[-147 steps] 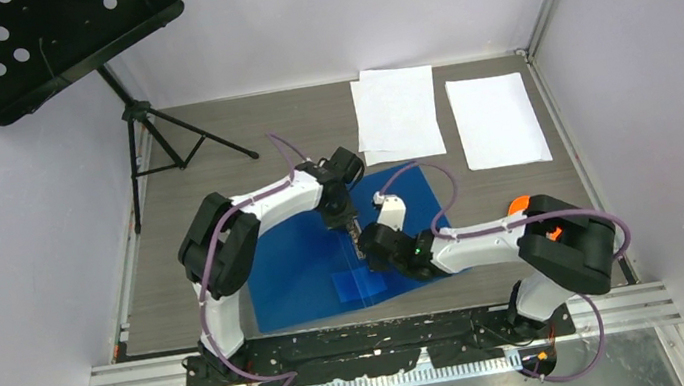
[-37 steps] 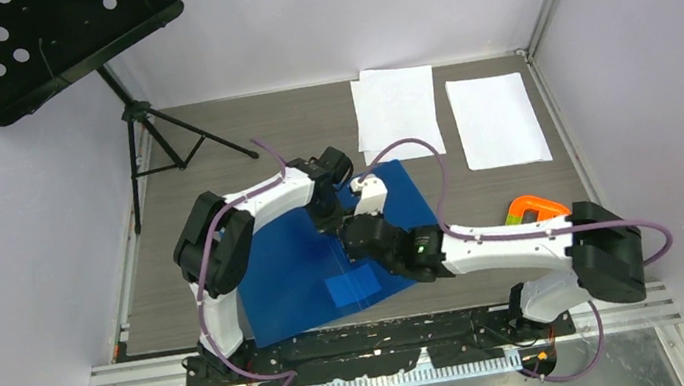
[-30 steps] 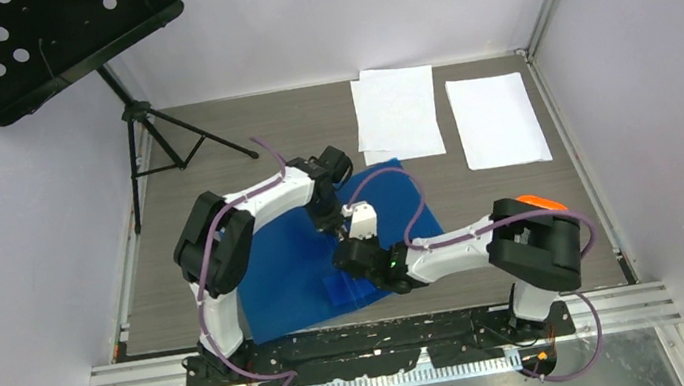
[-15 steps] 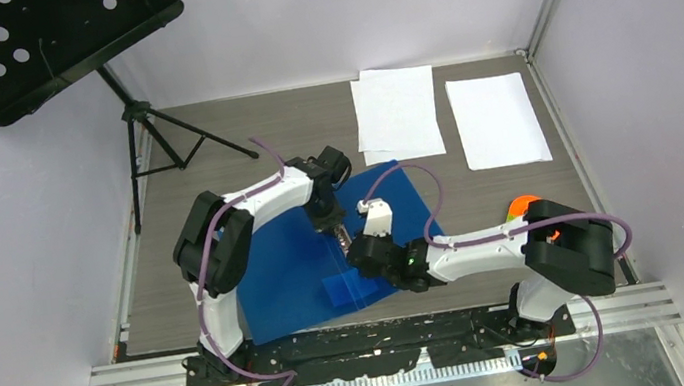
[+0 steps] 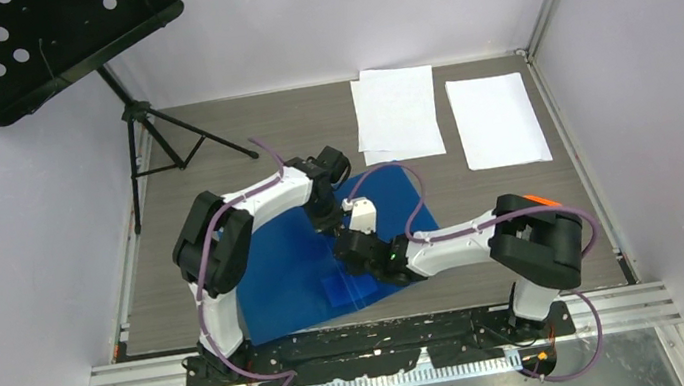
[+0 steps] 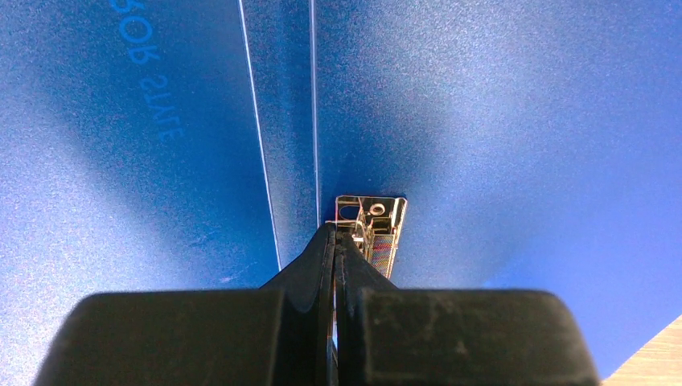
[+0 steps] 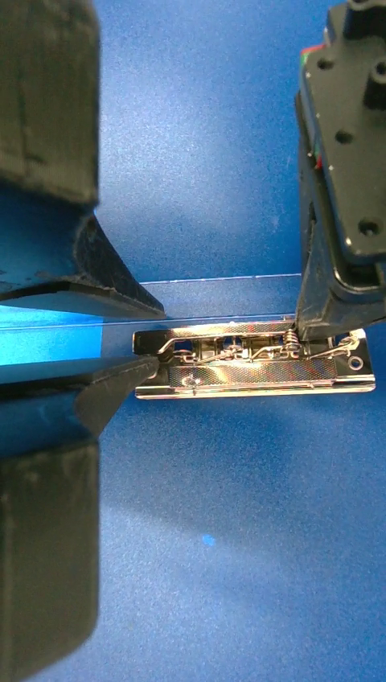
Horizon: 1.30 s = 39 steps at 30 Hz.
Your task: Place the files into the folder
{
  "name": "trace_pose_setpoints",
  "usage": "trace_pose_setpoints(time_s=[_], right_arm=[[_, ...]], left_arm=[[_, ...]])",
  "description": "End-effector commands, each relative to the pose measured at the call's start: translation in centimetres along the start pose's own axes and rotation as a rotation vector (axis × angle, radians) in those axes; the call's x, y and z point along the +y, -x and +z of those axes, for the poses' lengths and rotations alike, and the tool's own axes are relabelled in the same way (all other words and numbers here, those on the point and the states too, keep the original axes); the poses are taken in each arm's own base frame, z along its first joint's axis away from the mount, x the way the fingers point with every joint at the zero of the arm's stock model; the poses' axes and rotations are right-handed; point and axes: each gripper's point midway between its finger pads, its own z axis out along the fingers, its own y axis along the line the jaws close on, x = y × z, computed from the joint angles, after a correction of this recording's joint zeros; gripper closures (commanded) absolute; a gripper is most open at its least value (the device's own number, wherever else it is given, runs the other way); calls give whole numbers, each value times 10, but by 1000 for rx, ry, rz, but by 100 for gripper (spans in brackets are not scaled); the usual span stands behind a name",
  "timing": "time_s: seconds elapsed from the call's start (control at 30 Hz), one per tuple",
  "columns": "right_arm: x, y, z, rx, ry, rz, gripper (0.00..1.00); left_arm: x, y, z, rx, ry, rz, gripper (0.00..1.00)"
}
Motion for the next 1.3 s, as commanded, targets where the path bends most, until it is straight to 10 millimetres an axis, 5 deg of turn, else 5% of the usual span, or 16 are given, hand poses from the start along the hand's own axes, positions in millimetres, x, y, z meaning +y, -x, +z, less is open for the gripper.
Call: trace_pose_setpoints(time_s=[0.0, 0.37, 0.6, 1.03, 1.27], right_arm=[[1, 7, 5, -23, -2, 43, 72], [-10, -4, 7, 2, 34, 123, 79], [-42, -27, 7, 81, -102, 104, 94], [-115, -73, -5, 210, -418, 26, 94], [-120, -96, -8, 260, -348, 127, 94]], left_arm=[[35, -26, 21, 86, 128, 29, 100], [40, -30, 25, 93, 131, 28, 100], [46, -34, 27, 81, 113, 23, 100], [76, -39, 48, 35, 197, -11, 100], [85, -49, 59, 74, 192, -54, 100]])
